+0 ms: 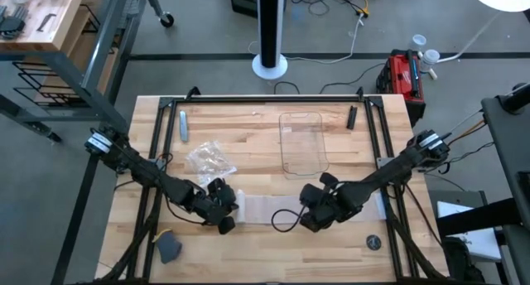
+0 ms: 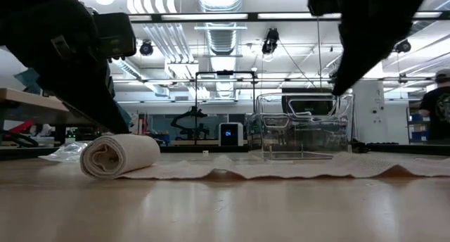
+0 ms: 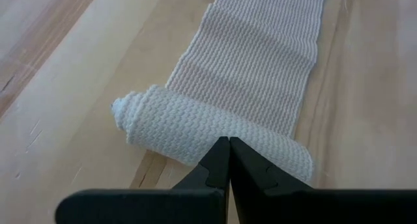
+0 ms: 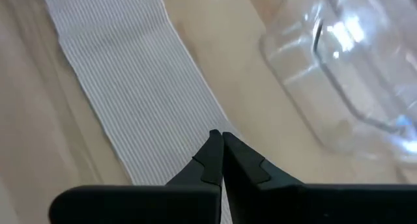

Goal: Roll bandage
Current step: Roll the brown bandage

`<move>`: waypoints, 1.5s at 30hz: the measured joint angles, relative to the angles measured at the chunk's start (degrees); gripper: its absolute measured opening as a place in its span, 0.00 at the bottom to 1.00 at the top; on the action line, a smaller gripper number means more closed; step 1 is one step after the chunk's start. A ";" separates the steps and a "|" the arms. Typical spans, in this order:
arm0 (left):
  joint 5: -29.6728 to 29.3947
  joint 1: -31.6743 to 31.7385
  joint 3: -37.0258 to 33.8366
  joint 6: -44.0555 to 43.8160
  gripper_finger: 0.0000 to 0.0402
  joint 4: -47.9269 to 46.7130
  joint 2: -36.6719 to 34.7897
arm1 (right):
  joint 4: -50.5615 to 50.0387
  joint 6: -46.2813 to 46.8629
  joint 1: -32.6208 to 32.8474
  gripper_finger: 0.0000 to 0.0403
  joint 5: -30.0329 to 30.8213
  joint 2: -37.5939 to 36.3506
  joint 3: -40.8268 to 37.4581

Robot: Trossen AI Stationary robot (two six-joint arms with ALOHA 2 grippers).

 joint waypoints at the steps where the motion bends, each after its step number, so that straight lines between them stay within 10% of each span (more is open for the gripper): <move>1: 0.02 0.23 0.00 0.05 0.00 0.24 0.03 | -0.09 -0.96 -0.20 0.00 0.26 0.00 0.62; 17: 0.20 1.46 2.48 5.14 0.00 1.87 -0.94 | 0.04 -5.76 -2.86 0.00 1.65 0.00 2.85; 27: 4.57 1.18 11.26 -1.32 0.00 -28.55 -2.10 | 0.06 -6.43 -2.88 0.00 1.65 0.00 2.85; 45: 5.49 1.36 -2.91 -2.25 0.00 0.75 -1.71 | 0.22 -6.93 -2.88 0.00 1.87 0.00 2.83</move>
